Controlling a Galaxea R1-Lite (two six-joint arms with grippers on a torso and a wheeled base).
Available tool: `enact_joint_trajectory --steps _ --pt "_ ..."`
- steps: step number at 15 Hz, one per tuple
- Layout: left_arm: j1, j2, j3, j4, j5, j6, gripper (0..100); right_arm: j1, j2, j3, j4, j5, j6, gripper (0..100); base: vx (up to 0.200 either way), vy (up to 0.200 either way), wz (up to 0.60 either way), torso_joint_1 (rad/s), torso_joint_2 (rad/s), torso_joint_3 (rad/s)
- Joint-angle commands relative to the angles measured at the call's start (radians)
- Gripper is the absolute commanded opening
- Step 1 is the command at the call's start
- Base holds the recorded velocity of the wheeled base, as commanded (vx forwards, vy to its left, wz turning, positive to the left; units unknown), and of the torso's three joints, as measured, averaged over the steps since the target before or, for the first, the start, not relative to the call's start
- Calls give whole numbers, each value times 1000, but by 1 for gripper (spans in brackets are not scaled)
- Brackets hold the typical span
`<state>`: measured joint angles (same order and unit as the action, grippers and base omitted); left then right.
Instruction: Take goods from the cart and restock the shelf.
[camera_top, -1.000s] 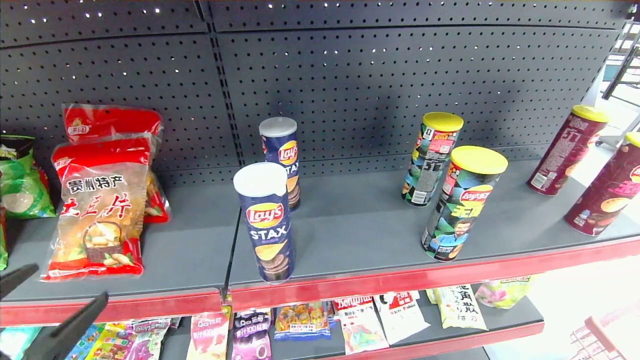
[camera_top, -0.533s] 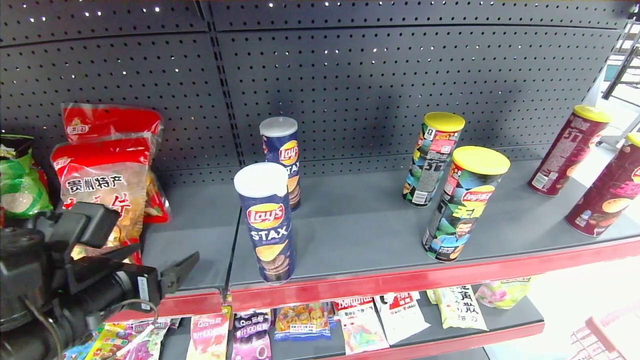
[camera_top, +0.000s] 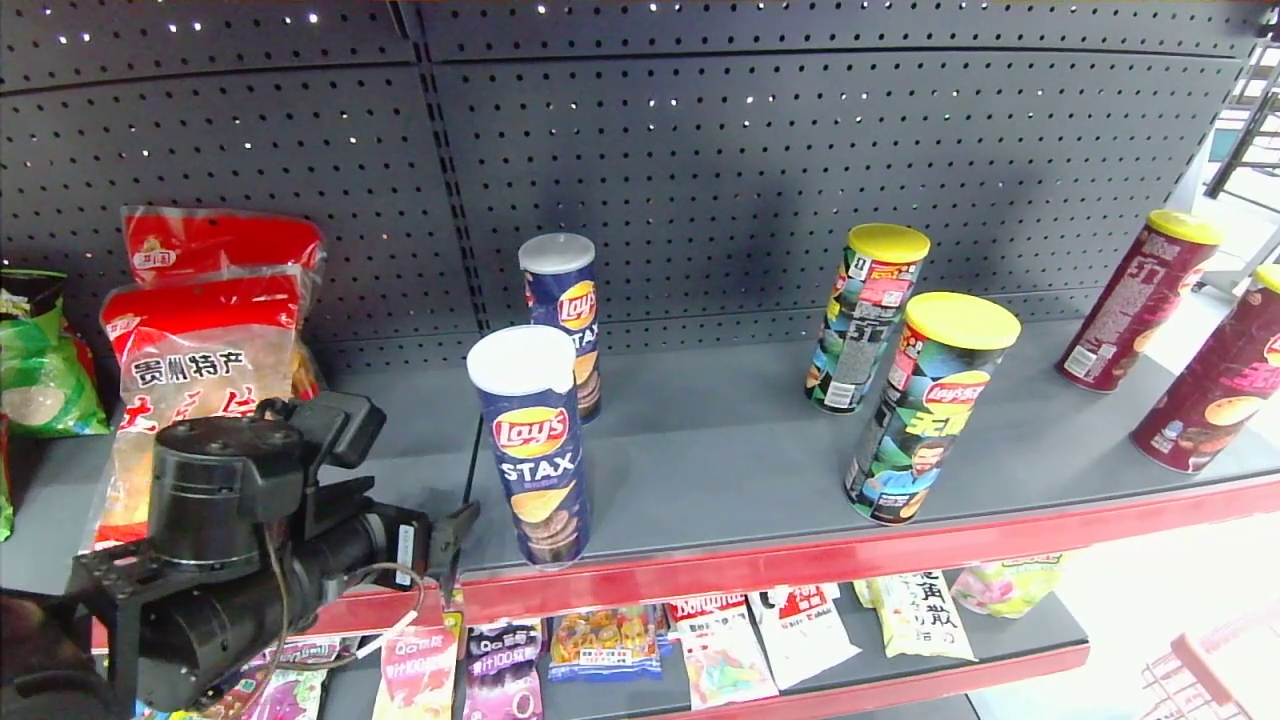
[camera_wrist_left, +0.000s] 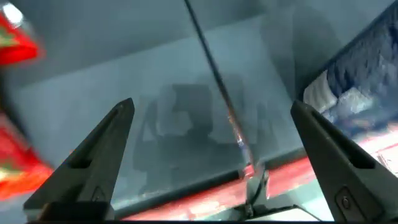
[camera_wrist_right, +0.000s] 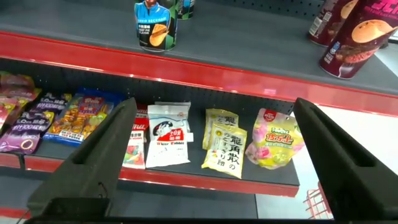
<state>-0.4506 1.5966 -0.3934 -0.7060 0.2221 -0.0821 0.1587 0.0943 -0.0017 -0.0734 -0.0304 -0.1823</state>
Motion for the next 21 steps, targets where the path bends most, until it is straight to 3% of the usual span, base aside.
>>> enact_joint_trajectory --steps 1,12,21 --pt "-8 65 -27 0 11 1 100 1 4 0 0 0 0 100 0 0 0 0 0 0" --pt "-23 148 -128 3 26 2 100 1 4 0 1 0 1 100 0 0 0 0 0 0" --pt "-23 175 -150 0 28 1 100 1 4 0 1 0 1 100 0 0 0 0 0 0"
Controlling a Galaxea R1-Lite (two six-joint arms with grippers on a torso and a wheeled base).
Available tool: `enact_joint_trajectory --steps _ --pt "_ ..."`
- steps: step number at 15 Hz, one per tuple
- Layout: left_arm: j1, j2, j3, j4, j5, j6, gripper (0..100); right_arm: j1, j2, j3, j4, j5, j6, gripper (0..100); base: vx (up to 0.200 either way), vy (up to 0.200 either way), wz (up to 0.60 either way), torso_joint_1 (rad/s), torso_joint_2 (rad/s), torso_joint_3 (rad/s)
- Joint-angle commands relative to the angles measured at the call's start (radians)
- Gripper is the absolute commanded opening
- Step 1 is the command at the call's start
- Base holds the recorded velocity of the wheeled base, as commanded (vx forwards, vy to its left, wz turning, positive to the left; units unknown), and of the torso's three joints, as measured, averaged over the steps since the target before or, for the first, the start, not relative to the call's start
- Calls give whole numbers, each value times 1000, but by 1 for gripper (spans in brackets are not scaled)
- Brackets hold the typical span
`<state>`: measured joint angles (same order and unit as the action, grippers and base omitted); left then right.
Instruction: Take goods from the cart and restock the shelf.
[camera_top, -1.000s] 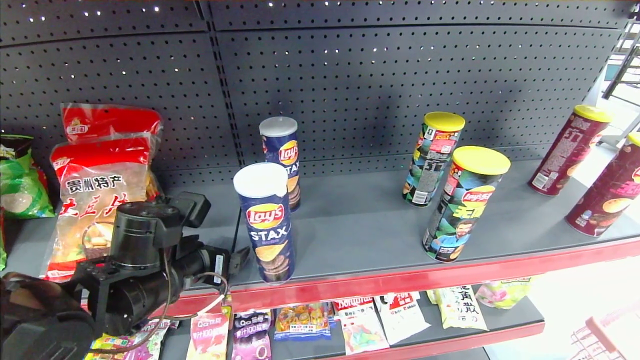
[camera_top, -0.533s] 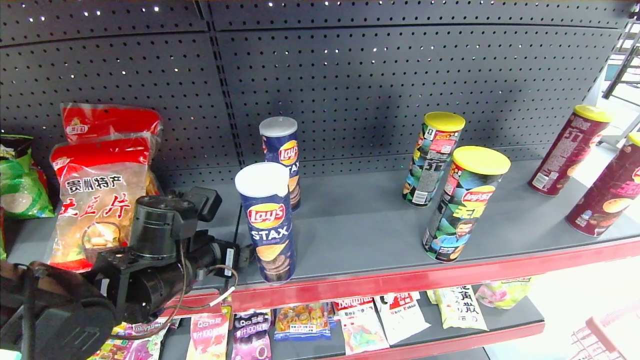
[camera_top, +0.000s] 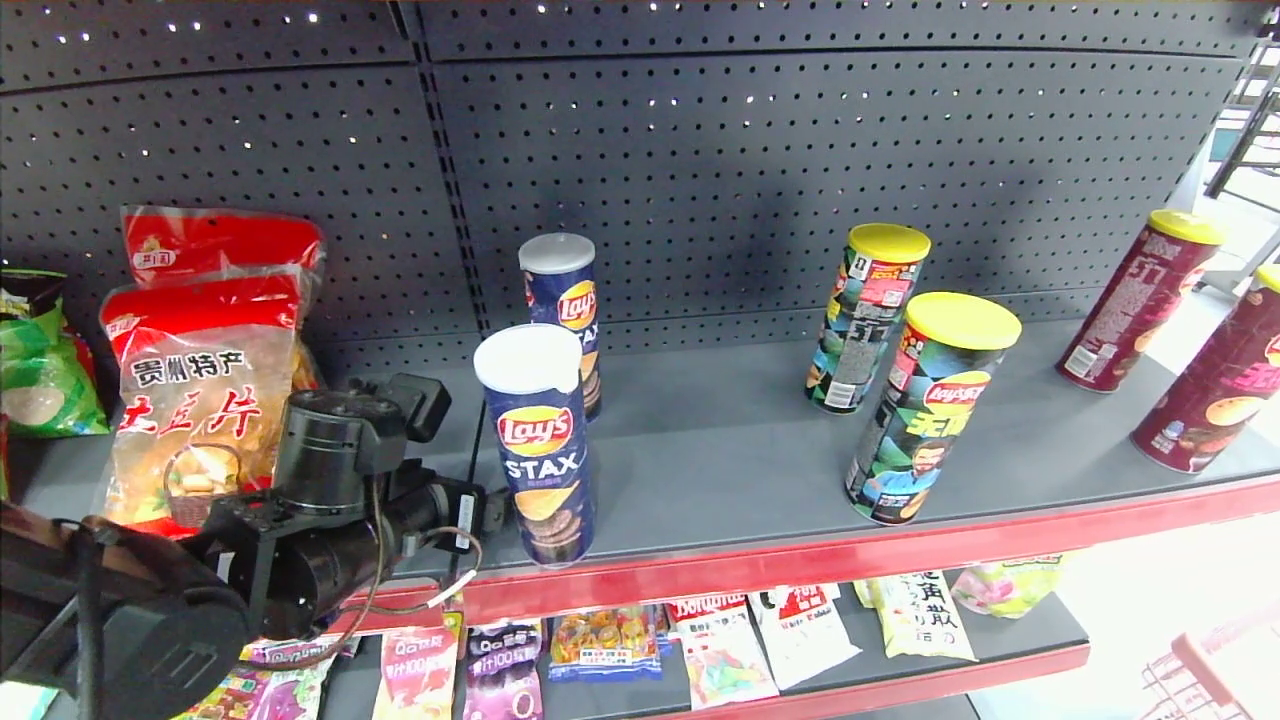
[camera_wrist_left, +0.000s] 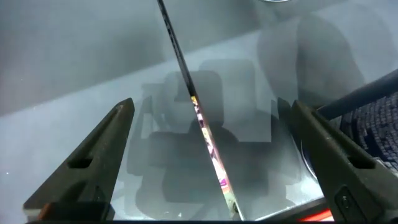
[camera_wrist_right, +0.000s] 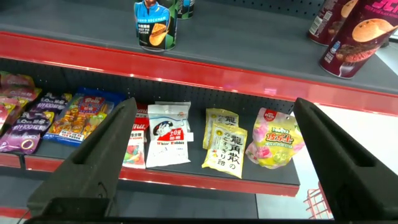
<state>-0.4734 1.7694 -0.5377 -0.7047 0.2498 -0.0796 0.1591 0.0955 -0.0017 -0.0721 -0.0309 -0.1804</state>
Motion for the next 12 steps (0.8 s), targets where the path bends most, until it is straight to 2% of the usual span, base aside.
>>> enact_joint_trajectory --steps 1,12 --pt "-1 7 -10 -1 3 0 100 0 3 0 0 0 -1 100 0 0 0 0 0 0" --pt "-1 27 -42 -1 14 -2 100 0 3 0 -2 0 -1 100 0 0 0 0 0 0"
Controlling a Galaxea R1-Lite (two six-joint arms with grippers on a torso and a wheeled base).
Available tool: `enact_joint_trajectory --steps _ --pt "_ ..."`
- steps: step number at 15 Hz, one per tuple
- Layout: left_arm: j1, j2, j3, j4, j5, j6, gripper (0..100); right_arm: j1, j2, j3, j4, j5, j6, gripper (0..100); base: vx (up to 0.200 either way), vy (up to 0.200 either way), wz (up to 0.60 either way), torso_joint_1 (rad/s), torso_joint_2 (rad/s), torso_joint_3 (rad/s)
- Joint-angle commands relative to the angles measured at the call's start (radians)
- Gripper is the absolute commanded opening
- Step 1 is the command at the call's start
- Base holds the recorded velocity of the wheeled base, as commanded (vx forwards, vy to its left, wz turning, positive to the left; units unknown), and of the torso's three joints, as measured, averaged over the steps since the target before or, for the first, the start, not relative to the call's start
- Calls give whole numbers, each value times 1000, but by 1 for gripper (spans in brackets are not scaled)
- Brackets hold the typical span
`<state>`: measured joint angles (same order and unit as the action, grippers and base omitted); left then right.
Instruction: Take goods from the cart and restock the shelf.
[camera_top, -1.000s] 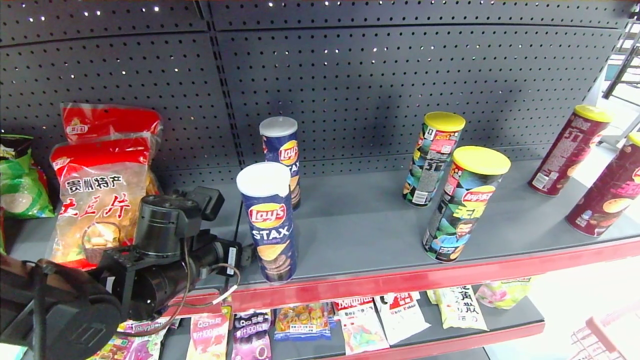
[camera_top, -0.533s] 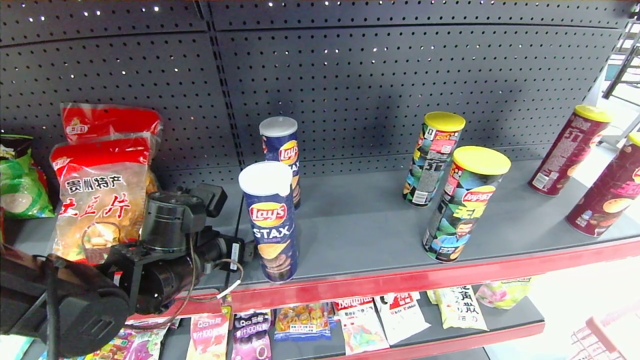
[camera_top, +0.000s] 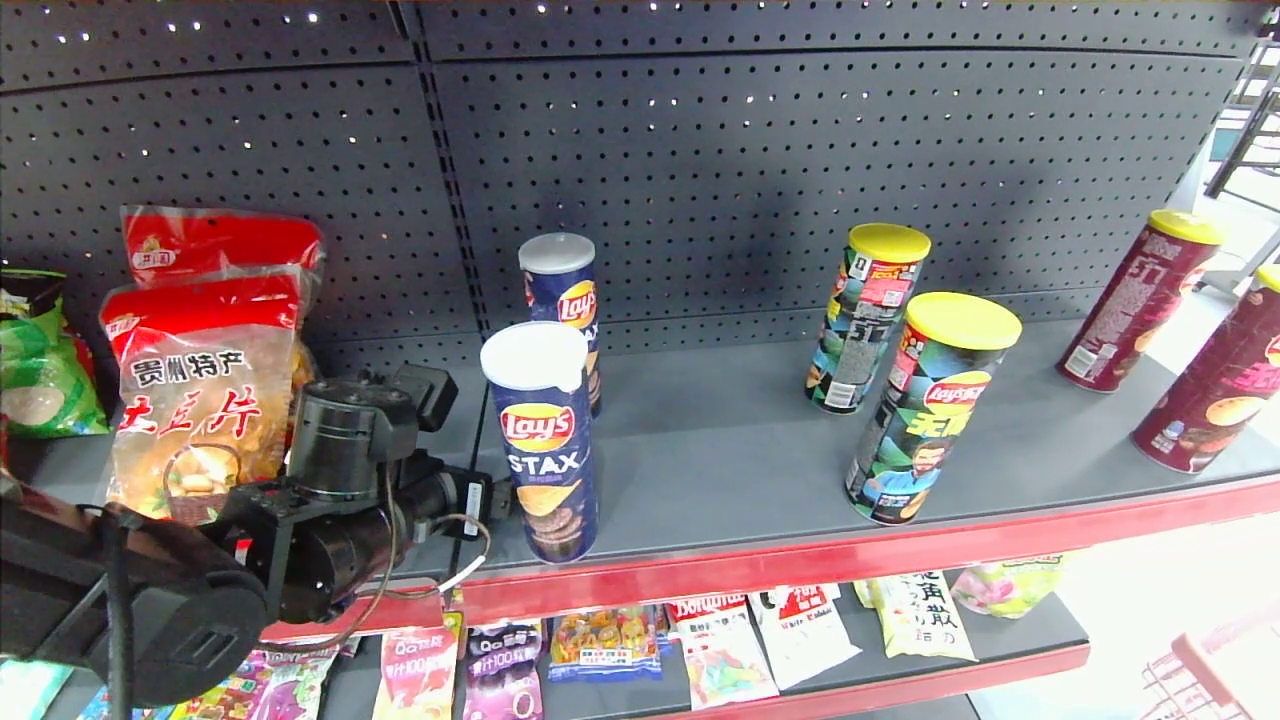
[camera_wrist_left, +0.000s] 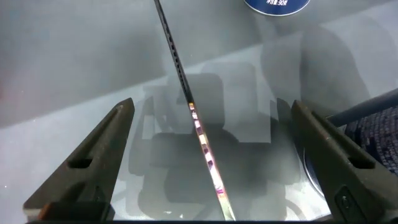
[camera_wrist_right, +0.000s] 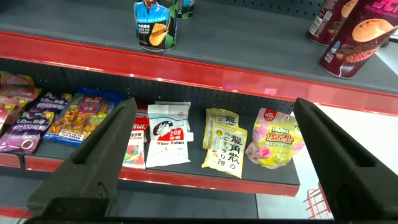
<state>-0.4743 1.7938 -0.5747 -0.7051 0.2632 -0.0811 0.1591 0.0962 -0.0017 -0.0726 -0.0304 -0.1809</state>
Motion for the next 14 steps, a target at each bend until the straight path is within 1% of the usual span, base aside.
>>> enact_joint_trajectory --steps 1,11,14 --pt "0 4 -8 -1 1 0 100 0 2 0 -1 0 0 100 0 0 0 0 0 0" --pt "-6 10 -4 -17 2 0 100 0 2 0 0 0 0 100 0 0 0 0 0 0" --pt "0 -16 47 -25 13 0 100 0 2 0 -1 -2 0 100 0 0 0 0 0 0"
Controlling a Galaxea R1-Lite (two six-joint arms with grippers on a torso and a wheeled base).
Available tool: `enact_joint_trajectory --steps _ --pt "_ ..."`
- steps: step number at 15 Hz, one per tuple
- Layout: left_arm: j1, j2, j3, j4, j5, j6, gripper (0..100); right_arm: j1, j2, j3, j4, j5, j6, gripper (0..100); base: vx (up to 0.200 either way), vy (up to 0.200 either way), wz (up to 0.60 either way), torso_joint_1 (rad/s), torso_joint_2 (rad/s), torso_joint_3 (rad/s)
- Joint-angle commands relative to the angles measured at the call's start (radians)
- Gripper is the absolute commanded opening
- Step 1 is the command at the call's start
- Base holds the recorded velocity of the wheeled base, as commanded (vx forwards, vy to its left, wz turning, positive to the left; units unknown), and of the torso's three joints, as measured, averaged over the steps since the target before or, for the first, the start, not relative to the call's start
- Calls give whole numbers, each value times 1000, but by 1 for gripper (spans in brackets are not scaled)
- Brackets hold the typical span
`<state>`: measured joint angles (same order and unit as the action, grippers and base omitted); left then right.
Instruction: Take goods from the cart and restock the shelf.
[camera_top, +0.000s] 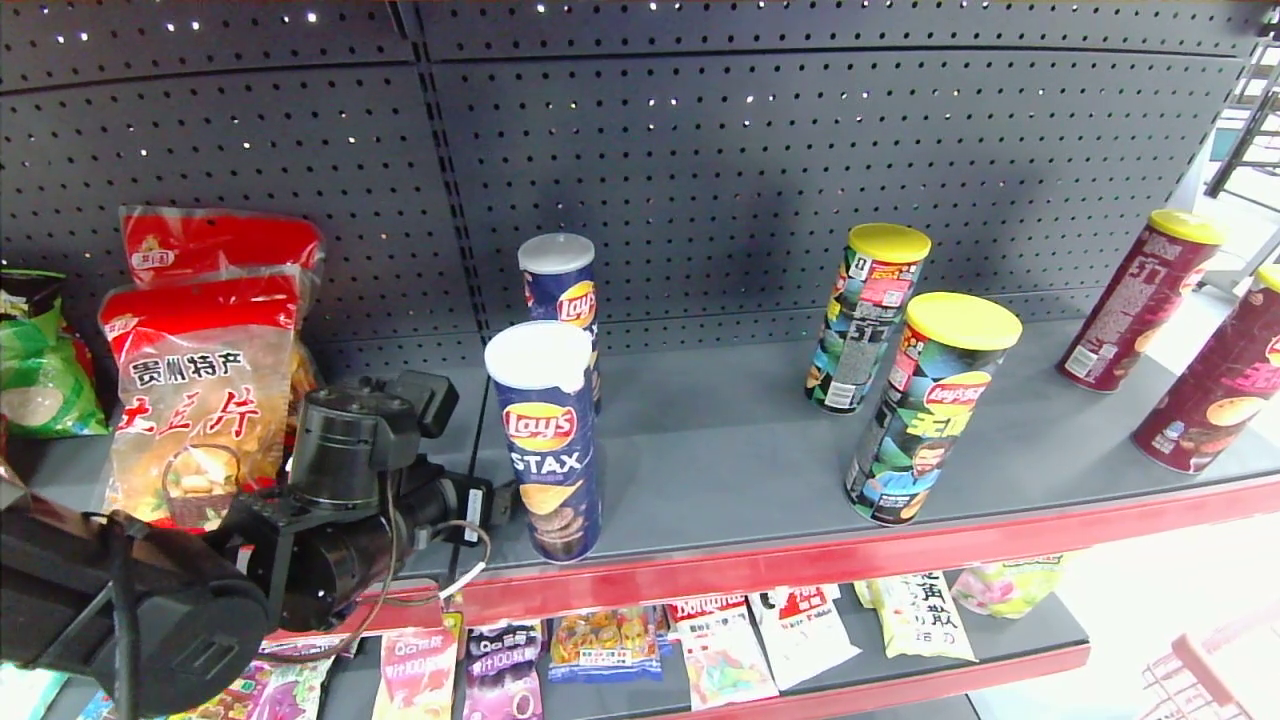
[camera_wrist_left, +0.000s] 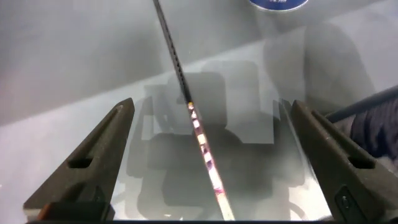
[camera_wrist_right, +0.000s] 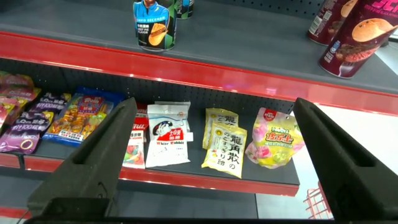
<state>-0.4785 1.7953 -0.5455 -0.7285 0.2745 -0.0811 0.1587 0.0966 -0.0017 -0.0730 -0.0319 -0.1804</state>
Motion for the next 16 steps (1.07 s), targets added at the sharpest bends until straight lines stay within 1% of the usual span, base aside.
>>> enact_joint_trajectory --steps 1,2,4,5,6,7,8,9,10,11,13,14,15,16 --pt "20 -53 49 -11 0 1 100 1 2 0 -1 -2 -1 100 0 0 0 0 0 0" --pt "34 -93 61 -12 -3 1 100 1 2 0 -1 -2 -1 100 0 0 0 0 0 0" --pt "58 -289 79 20 -34 1 100 1 6 0 1 -2 -1 100 0 0 0 0 0 0" --pt "58 -387 110 60 -43 11 100 1 5 -1 1 -2 1 100 0 0 0 0 0 0" --pt "58 -488 139 121 -43 29 100 1 2 -1 1 -2 4 100 0 0 0 0 0 0" --pt "58 -596 161 212 -43 52 100 1 3 0 1 -3 10 100 0 0 0 0 0 0" --pt "58 -708 168 316 -43 66 100 -1 3 0 1 -3 16 100 0 0 0 0 0 0" --pt "57 -830 167 448 -43 69 100 -1 3 -1 1 -3 16 100 0 0 0 0 0 0" --pt "57 -999 161 643 -41 86 100 -1 3 -1 1 -3 16 100 0 0 0 0 0 0" --pt "58 -1134 154 767 -43 84 100 -1 3 0 1 0 18 100 0 0 0 0 0 0" --pt "78 -1387 153 1028 -14 87 100 -1 3 -1 1 1 18 100 0 0 0 0 0 0" --pt "86 -1478 168 1081 -3 87 100 -1 3 0 1 1 18 100 0 0 0 0 0 0" --pt "101 -1550 197 1091 3 86 100 -1 3 -1 1 1 19 100 0 0 0 0 0 0" --pt "169 -1594 211 1097 8 81 100 -1 3 -1 1 1 19 100 0 0 0 0 0 0"
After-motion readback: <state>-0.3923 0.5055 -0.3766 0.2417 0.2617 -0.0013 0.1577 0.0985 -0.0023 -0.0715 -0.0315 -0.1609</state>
